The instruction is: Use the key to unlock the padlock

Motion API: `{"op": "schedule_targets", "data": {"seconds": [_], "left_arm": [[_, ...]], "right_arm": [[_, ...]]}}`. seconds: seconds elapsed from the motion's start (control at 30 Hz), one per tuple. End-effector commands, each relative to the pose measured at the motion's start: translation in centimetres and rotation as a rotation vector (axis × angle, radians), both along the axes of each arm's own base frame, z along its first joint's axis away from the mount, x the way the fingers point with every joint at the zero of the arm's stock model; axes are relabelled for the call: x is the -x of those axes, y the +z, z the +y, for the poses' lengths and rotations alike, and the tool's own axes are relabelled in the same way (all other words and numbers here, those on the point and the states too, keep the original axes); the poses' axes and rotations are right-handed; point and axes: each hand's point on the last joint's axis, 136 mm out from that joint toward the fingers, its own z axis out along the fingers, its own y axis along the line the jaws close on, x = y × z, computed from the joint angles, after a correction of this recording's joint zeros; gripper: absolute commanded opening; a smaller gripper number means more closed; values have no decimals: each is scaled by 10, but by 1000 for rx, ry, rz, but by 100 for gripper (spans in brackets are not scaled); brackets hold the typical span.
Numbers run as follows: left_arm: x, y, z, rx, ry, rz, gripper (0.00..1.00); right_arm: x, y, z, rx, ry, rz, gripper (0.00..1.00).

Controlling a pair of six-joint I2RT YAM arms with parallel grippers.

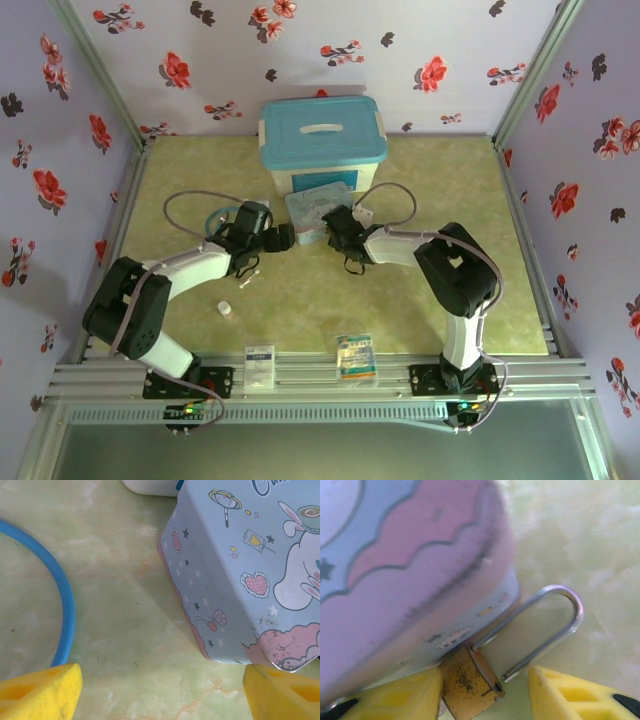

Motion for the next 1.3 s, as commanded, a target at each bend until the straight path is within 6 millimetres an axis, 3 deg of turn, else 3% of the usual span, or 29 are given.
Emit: {"op": "schedule_targets", "data": {"seconds": [0.0, 0.33, 0.6, 0.73, 0.93, 1.13, 1.27], "left_arm": [[2, 3, 1, 29, 10, -9, 84], [6, -5, 2, 47, 15, -1, 83], [9, 1, 1, 66, 7, -7, 83], [14, 3, 2, 77, 4, -7, 83], [31, 8, -7, 140, -53, 30, 84], [47, 19, -3, 185, -58, 22, 87], [55, 27, -1, 202, -66, 21, 87]], "right_arm": [[26, -24, -28, 170, 29, 121, 41], [64, -5, -61, 213, 111, 198, 38], [45, 22, -38, 90, 238, 62, 56], [32, 13, -37, 123, 317, 78, 58], [33, -2, -25, 165, 491, 145, 56], [34, -18, -31, 218, 512, 193, 54], [37, -23, -39, 299, 495, 228, 45]]}}
